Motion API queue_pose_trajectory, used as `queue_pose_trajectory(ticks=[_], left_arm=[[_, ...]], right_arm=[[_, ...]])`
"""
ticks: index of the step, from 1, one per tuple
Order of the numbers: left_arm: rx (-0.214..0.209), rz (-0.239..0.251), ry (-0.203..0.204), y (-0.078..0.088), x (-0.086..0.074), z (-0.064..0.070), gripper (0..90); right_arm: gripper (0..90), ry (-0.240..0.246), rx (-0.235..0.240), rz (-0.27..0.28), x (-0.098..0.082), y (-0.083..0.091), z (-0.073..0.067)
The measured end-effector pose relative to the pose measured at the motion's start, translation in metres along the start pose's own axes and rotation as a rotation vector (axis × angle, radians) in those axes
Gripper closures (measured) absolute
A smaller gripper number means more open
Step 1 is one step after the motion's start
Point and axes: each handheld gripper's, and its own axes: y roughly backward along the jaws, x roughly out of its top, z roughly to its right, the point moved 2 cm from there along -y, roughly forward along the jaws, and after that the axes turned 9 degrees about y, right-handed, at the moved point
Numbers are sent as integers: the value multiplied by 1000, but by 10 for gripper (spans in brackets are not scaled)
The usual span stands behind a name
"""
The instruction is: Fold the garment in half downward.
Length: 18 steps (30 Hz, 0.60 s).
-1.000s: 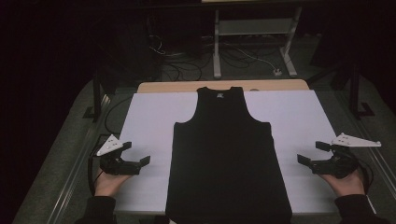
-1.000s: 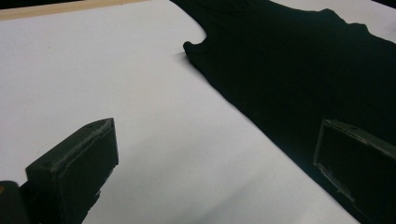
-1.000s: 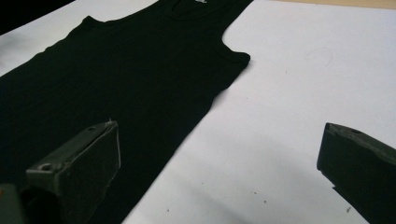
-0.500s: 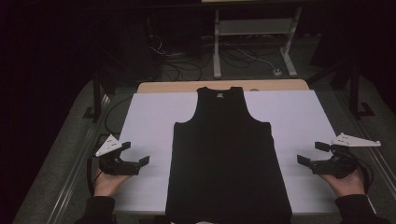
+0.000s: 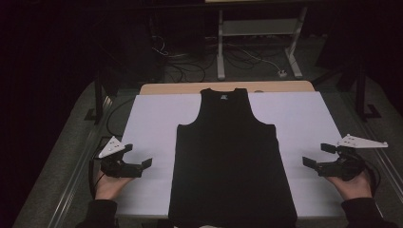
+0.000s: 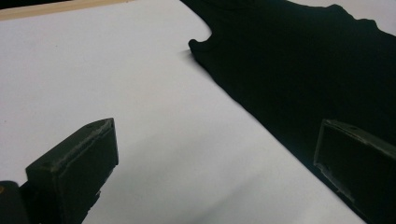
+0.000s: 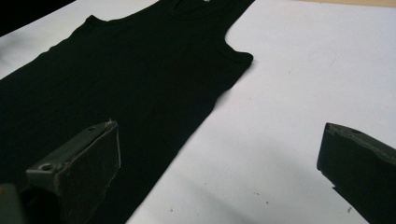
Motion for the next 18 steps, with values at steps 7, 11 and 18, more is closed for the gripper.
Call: queue_pose_trajectory(ticks=[7,11,18], left_arm=[[-12,-3,6,1,5,5,0],[-9,-13,-13,1,9,8,0],[-17,-13,-14,-1,13,8,0]], right_arm=[[0,-47,20,13,4,4,2],[0,-64,21,29,10,8,5],[0,-49,20,9,16,7,6]])
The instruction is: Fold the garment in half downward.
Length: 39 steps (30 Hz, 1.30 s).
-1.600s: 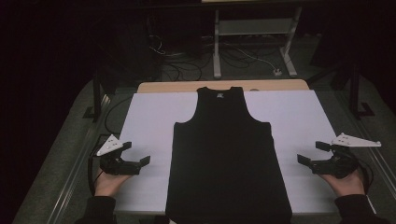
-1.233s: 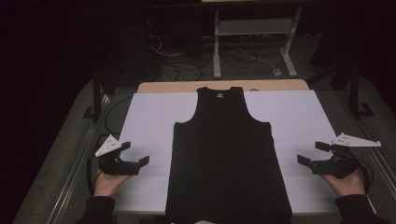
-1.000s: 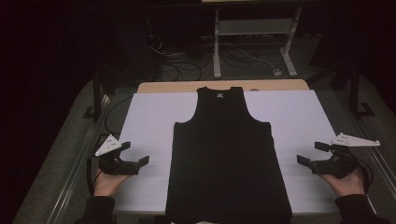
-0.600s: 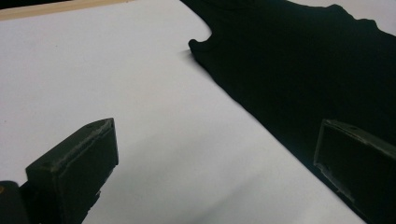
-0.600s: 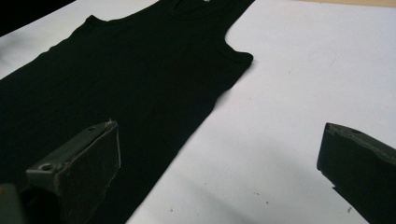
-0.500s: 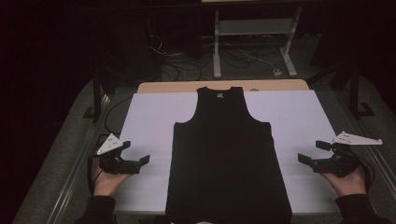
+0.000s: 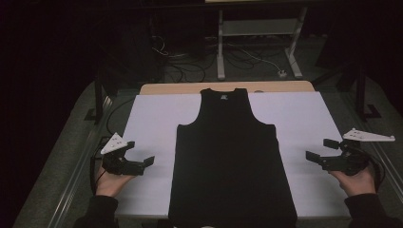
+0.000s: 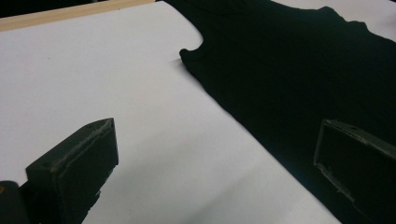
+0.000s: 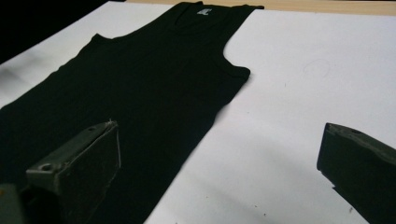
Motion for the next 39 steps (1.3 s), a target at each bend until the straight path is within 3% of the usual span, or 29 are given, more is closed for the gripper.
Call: queue_pose_trajectory(ticks=[13,21,39], left_arm=[[10,-27,-19,-4,7,-3,0],[7,-27,-13,-2,21,-10,0],[0,-95,-37,-17,39,-13,0]], right_arm=[[0,20,-4,-34,9,-6,3],[0,48,-1,-43,22,-9,4],[0,53,-9,-77,41,-23,19]])
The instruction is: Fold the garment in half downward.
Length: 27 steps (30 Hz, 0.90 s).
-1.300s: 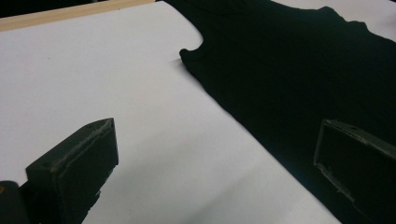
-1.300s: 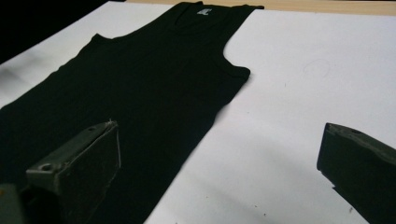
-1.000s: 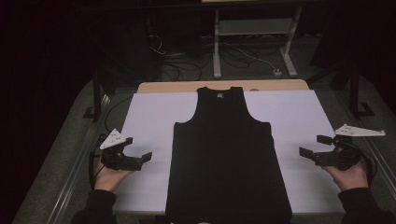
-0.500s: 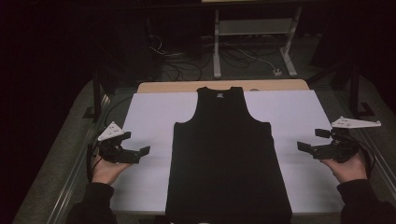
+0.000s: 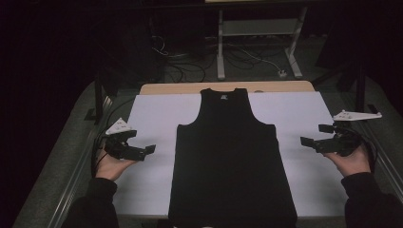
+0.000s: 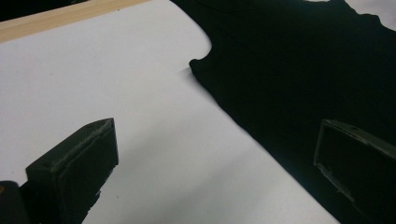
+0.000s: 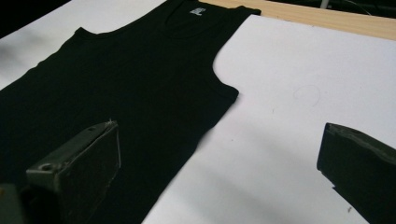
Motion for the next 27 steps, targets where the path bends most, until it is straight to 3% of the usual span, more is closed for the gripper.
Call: queue_pose_trajectory(ticks=[27], left_arm=[[-3,-50,13,-20,22,-14,0]], right_arm=[[0,-8,14,-51,14,-24,20]])
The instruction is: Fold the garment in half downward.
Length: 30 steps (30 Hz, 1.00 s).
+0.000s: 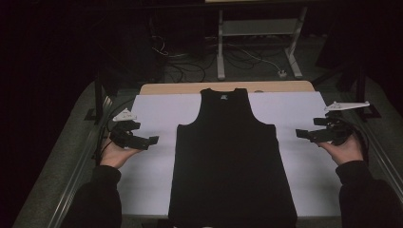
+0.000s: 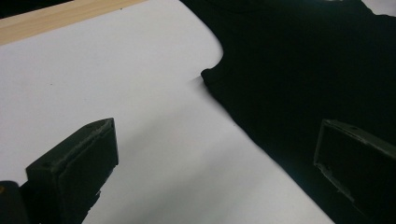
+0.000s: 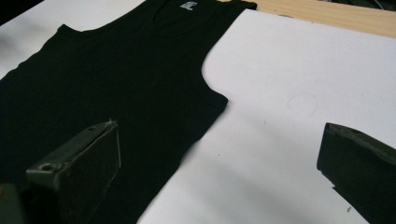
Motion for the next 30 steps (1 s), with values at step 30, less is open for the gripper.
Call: queue_pose_trajectory(ticks=[30], left_arm=[[-11,-114,-25,-35,35,3,0]], right_arm=[[0,5,35,-56,20,-31,6]])
